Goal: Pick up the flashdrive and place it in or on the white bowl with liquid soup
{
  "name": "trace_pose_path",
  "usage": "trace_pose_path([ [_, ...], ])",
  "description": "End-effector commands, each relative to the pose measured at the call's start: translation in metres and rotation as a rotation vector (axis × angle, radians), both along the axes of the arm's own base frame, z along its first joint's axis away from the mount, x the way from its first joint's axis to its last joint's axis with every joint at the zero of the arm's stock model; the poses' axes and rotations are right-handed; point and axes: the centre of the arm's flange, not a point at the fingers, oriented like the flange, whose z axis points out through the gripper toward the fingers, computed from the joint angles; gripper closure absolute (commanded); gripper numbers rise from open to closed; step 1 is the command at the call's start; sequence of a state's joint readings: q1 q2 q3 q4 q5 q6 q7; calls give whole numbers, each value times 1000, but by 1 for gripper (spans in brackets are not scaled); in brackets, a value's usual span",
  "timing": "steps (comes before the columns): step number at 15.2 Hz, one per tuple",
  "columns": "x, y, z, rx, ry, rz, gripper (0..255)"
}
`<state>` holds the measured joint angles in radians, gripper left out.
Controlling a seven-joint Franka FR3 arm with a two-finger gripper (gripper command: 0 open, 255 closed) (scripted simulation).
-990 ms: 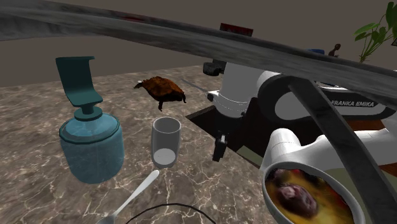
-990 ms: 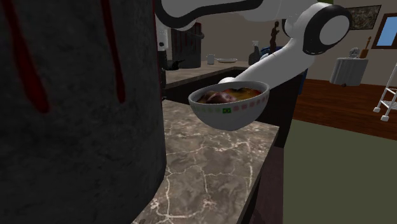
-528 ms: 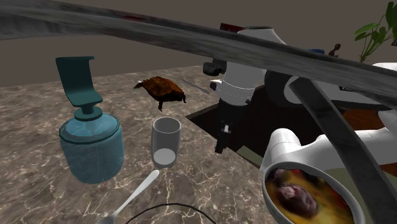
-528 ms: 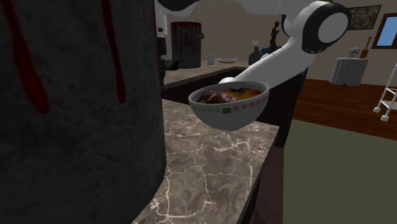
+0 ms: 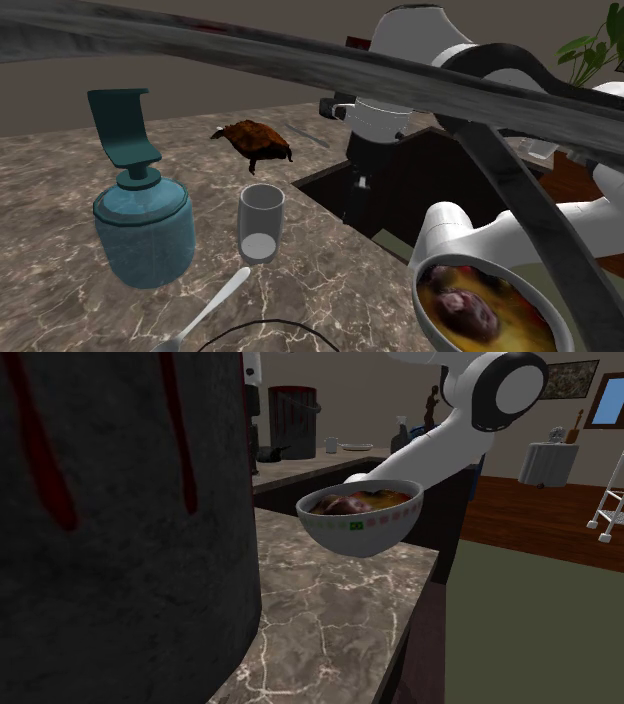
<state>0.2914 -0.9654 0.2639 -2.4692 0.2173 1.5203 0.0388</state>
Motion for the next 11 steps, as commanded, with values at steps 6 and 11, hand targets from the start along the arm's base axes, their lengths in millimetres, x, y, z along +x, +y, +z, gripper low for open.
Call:
trace_pose_path([
  [6,0,-1,38,0,0,0,255],
  [11,0,-1,64,0,0,0,255],
])
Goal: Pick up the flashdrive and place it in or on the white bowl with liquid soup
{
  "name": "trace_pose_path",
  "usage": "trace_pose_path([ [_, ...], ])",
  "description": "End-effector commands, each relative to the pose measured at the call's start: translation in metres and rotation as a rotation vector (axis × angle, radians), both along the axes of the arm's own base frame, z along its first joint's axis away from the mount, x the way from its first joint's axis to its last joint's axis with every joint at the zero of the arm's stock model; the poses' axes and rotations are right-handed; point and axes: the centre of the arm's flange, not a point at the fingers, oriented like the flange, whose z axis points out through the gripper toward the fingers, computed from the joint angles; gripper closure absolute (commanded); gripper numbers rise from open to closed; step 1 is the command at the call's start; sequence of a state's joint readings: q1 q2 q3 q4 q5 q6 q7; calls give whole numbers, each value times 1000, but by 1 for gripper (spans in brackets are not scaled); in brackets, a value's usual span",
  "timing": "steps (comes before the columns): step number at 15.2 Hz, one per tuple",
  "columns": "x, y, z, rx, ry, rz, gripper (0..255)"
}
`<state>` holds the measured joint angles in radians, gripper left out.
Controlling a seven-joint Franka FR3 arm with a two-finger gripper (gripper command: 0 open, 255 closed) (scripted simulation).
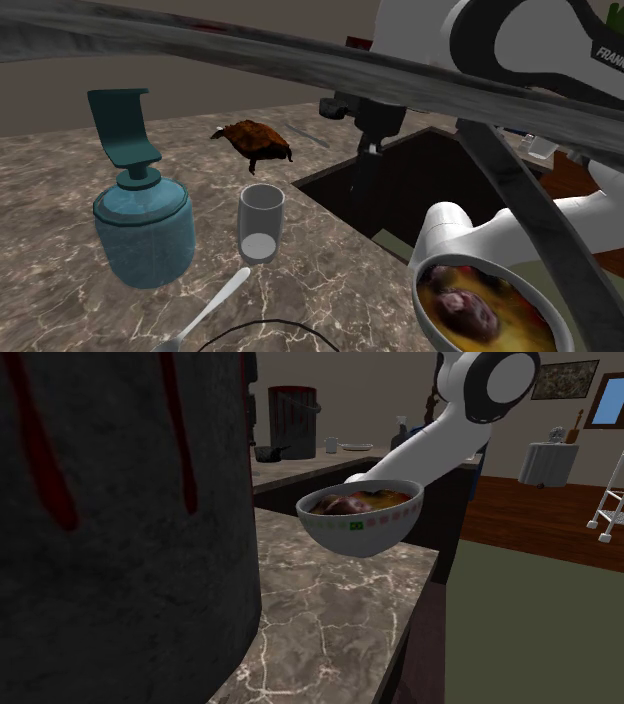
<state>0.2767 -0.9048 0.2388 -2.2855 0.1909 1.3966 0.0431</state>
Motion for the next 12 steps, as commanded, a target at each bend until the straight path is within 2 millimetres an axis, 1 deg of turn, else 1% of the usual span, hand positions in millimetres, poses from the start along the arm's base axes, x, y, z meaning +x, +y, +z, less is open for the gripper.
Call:
trace_pose_path([
  [1,-1,1,10,0,0,0,255],
  [2,-1,1,11,0,0,0,255],
  [12,-132,15,12,0,0,0,255],
])
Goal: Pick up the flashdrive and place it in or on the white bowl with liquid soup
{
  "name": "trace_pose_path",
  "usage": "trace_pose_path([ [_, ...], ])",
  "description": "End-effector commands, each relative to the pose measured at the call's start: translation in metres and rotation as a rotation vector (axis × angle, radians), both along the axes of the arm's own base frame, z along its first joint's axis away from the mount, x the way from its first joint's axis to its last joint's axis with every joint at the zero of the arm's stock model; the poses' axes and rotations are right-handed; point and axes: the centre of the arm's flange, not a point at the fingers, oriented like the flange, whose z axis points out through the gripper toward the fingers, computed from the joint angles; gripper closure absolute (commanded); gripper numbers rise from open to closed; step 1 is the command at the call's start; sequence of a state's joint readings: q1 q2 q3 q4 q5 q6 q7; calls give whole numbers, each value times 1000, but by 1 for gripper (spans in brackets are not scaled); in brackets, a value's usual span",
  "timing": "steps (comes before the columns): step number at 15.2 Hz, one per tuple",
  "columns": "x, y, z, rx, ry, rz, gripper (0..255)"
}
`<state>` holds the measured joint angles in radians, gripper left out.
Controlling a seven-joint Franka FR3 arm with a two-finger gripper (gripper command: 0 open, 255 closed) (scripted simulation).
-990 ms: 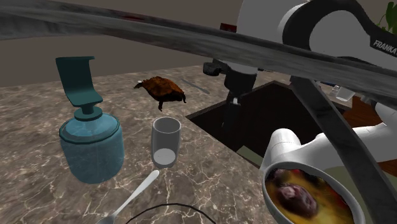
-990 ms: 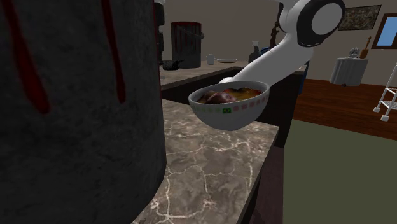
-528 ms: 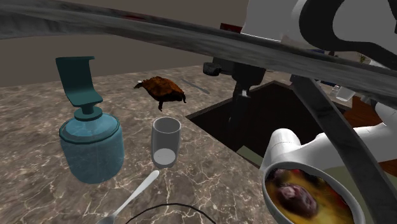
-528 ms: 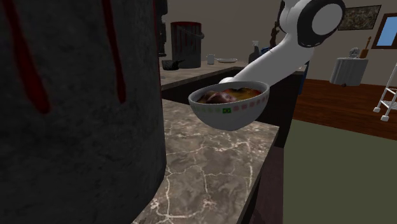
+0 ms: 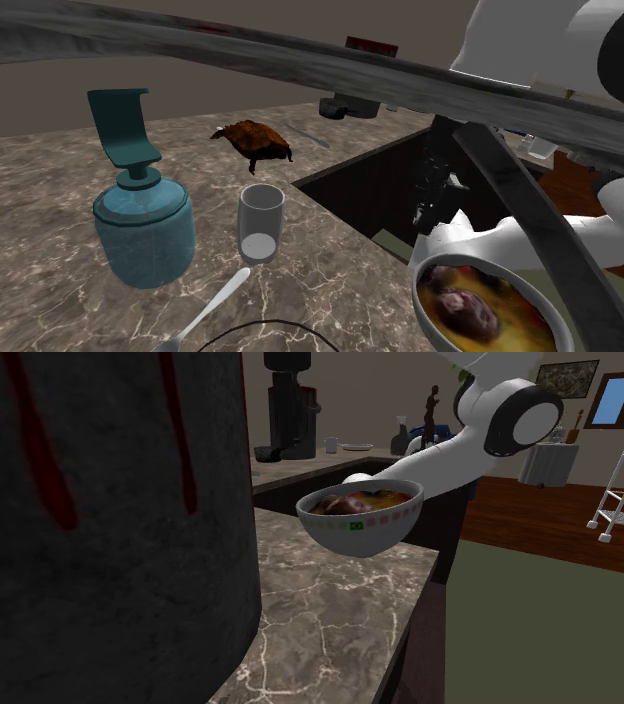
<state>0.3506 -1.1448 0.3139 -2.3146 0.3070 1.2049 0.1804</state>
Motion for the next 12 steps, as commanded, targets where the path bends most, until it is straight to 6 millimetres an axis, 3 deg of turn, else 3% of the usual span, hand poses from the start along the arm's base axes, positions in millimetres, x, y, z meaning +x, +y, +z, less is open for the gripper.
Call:
trace_pose_path([
  [1,-27,3,3,-1,1,0,255],
  [10,-147,16,5,-1,1,0,255],
  [12,-147,16,-6,-1,1,0,255],
])
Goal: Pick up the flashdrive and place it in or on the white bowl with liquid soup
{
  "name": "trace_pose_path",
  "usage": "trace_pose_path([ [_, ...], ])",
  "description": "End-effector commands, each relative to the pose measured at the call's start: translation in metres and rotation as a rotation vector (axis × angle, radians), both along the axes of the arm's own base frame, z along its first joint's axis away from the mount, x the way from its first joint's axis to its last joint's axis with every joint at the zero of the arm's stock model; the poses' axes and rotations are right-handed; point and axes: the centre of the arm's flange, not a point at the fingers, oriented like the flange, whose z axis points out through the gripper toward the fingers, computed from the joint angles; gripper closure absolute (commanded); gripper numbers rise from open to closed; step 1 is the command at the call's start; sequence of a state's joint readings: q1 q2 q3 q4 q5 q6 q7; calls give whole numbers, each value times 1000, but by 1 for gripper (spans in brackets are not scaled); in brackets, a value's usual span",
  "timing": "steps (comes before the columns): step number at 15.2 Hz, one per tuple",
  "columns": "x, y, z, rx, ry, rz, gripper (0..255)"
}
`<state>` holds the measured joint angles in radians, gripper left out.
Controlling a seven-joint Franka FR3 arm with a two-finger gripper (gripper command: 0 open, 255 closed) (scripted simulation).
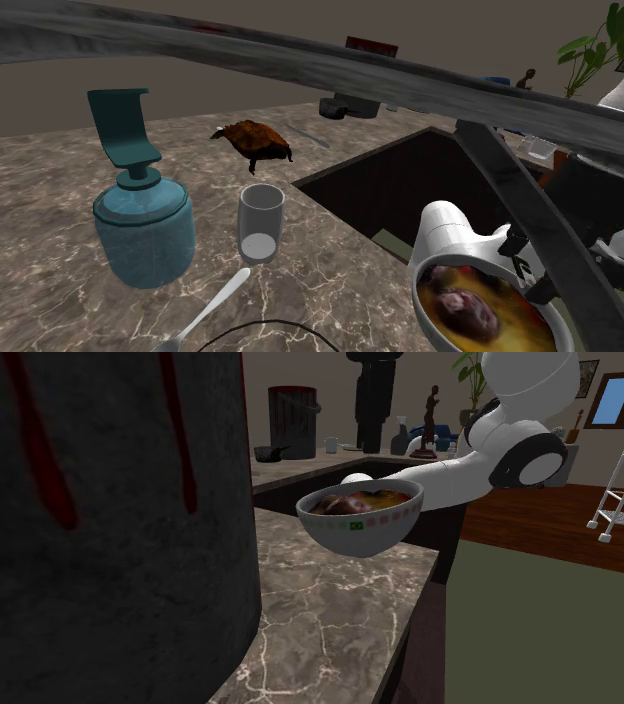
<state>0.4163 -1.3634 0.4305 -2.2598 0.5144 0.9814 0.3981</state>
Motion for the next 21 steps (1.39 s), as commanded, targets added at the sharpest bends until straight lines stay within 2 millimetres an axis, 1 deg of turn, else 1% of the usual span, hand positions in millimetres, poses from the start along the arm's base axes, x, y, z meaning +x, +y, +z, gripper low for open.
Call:
trace_pose_path([
  [1,-4,0,-10,0,1,0,255],
  [12,-4,0,-67,0,1,0,255],
  [19,-4,0,-67,0,1,0,255],
  [20,-3,0,-66,0,1,0,0],
  [21,-3,0,-66,0,1,0,0],
])
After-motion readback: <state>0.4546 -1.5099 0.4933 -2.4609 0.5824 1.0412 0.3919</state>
